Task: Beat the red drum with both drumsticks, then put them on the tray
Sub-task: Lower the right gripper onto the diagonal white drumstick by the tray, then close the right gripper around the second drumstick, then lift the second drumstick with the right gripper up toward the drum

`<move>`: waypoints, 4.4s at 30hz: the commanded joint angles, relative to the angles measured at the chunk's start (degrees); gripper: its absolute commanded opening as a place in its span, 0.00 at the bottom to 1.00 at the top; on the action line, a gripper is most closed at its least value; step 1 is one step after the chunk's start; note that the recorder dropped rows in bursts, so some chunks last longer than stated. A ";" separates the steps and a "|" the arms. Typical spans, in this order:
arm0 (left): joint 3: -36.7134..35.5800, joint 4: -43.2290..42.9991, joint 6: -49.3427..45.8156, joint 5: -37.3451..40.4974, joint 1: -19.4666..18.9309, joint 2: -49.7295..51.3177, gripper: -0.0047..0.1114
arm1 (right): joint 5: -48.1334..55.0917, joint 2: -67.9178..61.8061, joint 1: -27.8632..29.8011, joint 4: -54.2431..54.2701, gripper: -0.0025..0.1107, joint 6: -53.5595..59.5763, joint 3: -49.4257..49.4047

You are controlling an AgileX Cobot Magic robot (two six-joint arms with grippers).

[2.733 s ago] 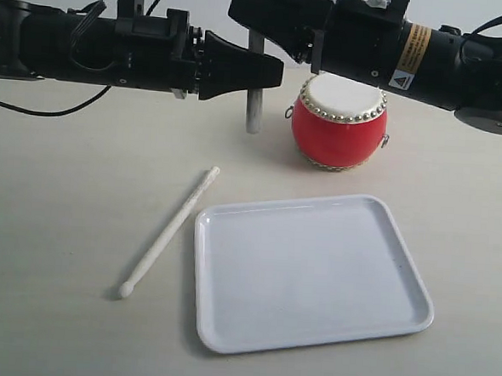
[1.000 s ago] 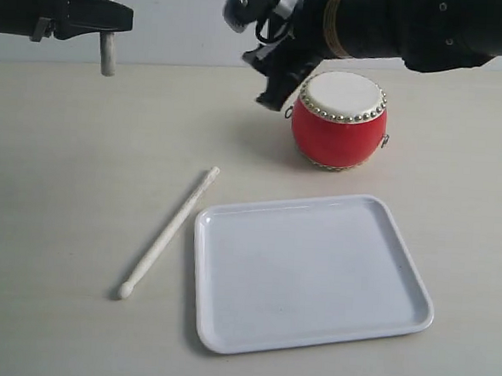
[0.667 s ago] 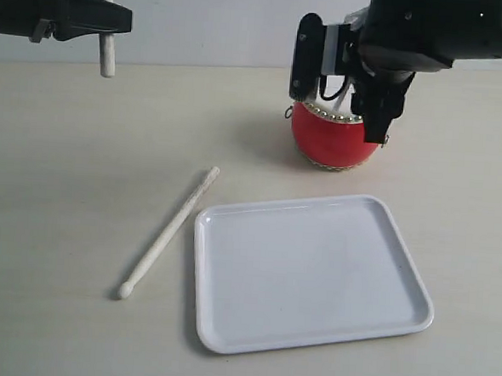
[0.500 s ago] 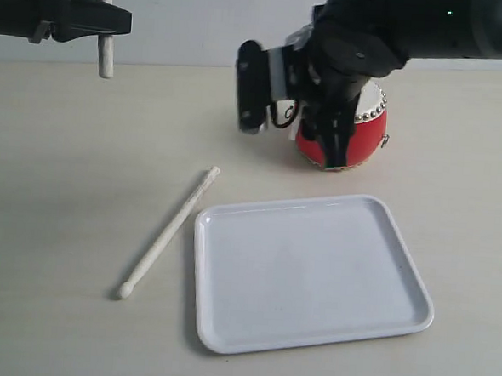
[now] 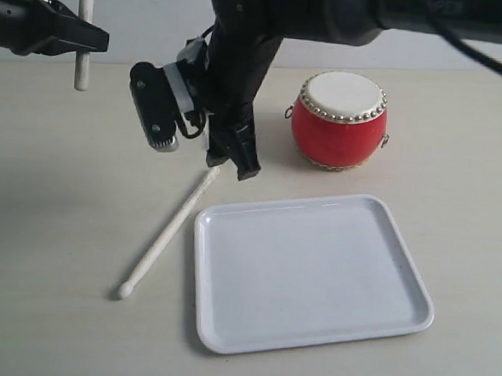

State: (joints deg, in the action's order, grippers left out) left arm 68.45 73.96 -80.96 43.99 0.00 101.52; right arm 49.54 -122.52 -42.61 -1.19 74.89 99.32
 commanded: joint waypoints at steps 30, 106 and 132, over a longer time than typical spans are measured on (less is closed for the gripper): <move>0.34 -4.31 4.71 -5.70 -0.06 -1.46 0.04 | -2.47 -12.31 -0.05 3.22 0.44 26.70 5.95; 0.34 -4.16 4.95 -6.40 0.04 -1.46 0.04 | 17.17 7.09 -4.35 1.19 0.02 -20.63 5.95; 5.72 -47.89 43.82 -3.91 22.80 -1.36 0.04 | 20.42 26.15 31.03 -0.92 0.02 -61.58 -10.16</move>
State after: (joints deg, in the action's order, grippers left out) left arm 72.75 40.31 -49.61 42.28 16.05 100.69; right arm 70.10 -95.94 -14.86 -2.63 19.27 89.66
